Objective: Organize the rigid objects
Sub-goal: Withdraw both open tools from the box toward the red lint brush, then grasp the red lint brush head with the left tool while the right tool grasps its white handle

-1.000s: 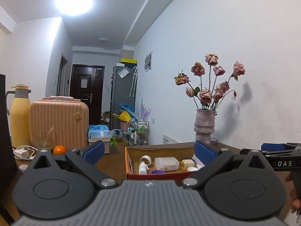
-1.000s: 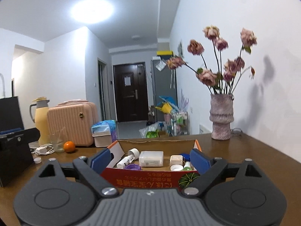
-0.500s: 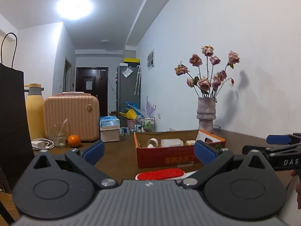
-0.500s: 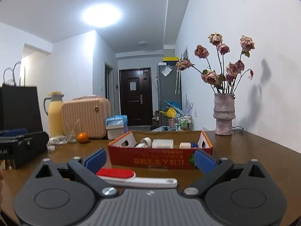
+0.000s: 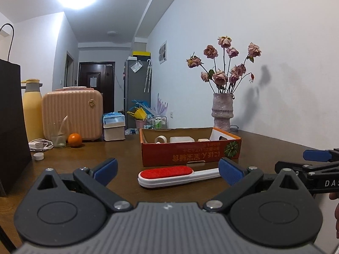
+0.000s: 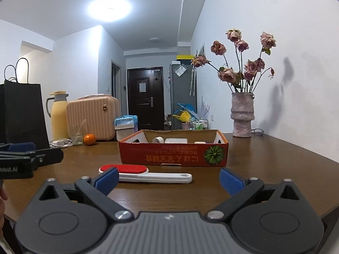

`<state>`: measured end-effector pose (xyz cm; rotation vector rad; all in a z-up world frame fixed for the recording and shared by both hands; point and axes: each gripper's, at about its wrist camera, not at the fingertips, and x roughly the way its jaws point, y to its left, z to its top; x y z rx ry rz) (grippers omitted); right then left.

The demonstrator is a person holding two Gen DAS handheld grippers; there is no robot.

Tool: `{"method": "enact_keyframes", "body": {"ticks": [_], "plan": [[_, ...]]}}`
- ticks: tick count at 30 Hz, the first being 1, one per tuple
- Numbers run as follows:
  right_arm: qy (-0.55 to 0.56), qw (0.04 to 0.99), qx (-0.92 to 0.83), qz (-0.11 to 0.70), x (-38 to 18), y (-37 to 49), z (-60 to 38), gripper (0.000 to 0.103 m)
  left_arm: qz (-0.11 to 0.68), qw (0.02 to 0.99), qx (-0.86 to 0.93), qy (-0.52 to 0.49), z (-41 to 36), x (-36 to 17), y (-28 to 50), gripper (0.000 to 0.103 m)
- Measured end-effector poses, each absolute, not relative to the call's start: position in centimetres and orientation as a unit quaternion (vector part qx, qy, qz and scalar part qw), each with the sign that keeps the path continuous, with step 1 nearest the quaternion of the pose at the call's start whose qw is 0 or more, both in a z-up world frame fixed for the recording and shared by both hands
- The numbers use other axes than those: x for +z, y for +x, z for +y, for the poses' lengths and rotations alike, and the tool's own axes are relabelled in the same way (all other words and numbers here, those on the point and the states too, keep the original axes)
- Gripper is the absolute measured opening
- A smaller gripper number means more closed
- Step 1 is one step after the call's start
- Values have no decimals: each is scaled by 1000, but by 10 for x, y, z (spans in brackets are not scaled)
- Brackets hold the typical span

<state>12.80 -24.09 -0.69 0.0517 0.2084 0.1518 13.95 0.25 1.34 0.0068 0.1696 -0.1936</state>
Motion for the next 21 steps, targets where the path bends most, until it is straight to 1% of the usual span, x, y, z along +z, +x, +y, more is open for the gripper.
{"method": "enact_keyframes", "body": {"ticks": [12,21], "plan": [[44,989,69,123,-20,140,-245,102,117,989,-95,3,0,1,152,103],[62,980,54,179,-39,177,-254,102,189,978,-89,-23,10,-9,190,103]]}}
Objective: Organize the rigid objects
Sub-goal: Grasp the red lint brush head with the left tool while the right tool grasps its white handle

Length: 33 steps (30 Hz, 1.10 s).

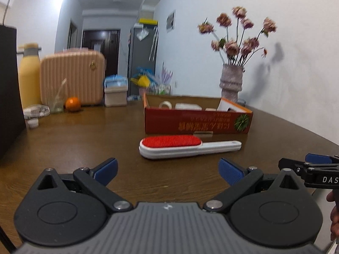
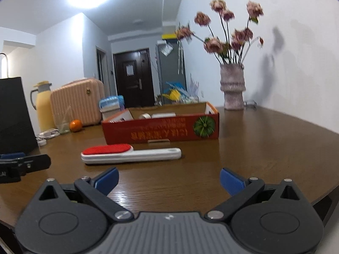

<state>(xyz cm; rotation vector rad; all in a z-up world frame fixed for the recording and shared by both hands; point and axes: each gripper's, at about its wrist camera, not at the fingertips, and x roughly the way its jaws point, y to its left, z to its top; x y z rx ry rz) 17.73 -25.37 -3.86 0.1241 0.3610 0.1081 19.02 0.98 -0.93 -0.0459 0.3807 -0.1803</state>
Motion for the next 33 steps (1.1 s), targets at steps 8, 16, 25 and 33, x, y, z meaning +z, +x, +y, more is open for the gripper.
{"method": "enact_keyframes", "body": {"ticks": [8,16,25,33], "plan": [[52,971,63,224,-35,232,-263,82,251,963,-91,-36,14,-6,243,103],[52,963,86,252,-28,301,-278,68,275,956,-92,-35,17,-6,304,91],[64,941,98,317,-45,369,-278,42,323,941,-90,-47,19,-16,362,67],[112,930,122,328,-55,378,-284,24,312,939,-104,-95,31,-28,370,59]]}}
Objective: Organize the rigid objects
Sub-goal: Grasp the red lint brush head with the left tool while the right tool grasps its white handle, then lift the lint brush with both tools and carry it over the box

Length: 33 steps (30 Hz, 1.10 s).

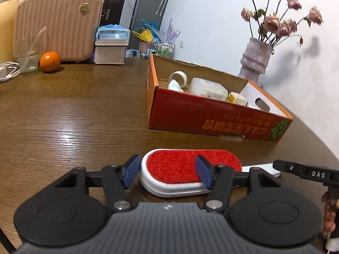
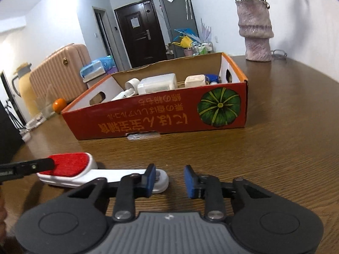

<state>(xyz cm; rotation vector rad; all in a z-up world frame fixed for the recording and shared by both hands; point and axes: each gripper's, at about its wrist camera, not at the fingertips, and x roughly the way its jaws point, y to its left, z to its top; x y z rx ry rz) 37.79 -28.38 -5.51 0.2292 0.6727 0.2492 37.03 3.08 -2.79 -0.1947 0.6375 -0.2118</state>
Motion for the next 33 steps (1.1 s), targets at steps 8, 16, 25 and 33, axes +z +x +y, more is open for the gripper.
{"method": "enact_keyframes", "body": {"ticks": [8,16,25,33], "plan": [[112,933,122,319,-55,374,-279,13,302,944,-92,-96,25,-29,364,56],[110,937,103,315,-51,332,-273,13,295,946,-61,-118,18,-29,317,56],[133,945,94,283,-38,262,-283,13,247,963,-55,-94,1,-6,247,56],[110,968,91,209,8,207,-280,13,184,975,-60,-105,0,31,199,56]]}}
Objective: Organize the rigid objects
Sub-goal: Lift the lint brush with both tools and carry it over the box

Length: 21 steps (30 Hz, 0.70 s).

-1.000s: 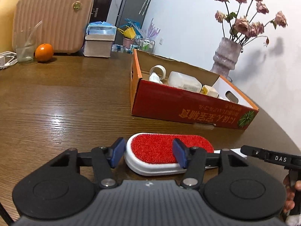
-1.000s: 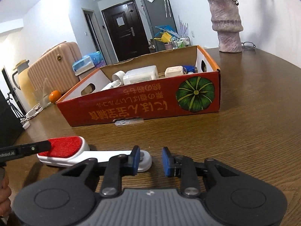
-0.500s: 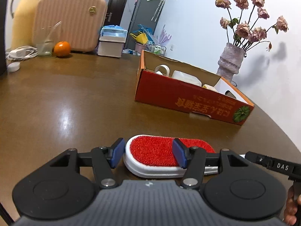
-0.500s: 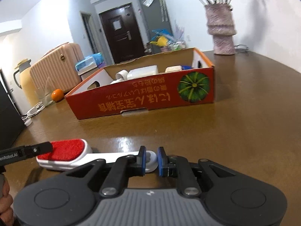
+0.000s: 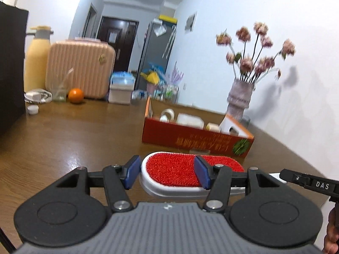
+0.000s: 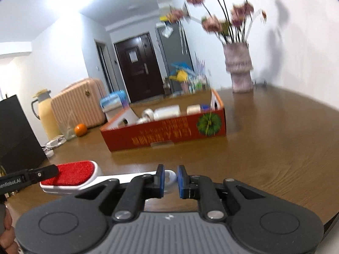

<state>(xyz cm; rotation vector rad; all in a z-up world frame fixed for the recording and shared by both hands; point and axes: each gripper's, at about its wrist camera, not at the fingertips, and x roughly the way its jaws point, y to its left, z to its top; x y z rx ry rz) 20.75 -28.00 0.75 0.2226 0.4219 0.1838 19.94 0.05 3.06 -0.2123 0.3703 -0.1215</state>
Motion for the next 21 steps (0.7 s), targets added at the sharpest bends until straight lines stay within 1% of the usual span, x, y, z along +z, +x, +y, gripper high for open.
{"method": "enact_keyframes", "body": {"ticks": [4,10,17,21], "plan": [[101,974,92,179,26,182,-278,14,156,980,-60,-107,0,46,178,56],[108,977,91,159,36,159,-279,14,128,984,-64,-105,-2,60,159,56],[111,977,83,160,34,158,-282,14,139,982,-70,-111,-5,54,167,56],[111,976,77,168,28,172,-284,14,146,981,-71,-109,-7,50,184,56]]}}
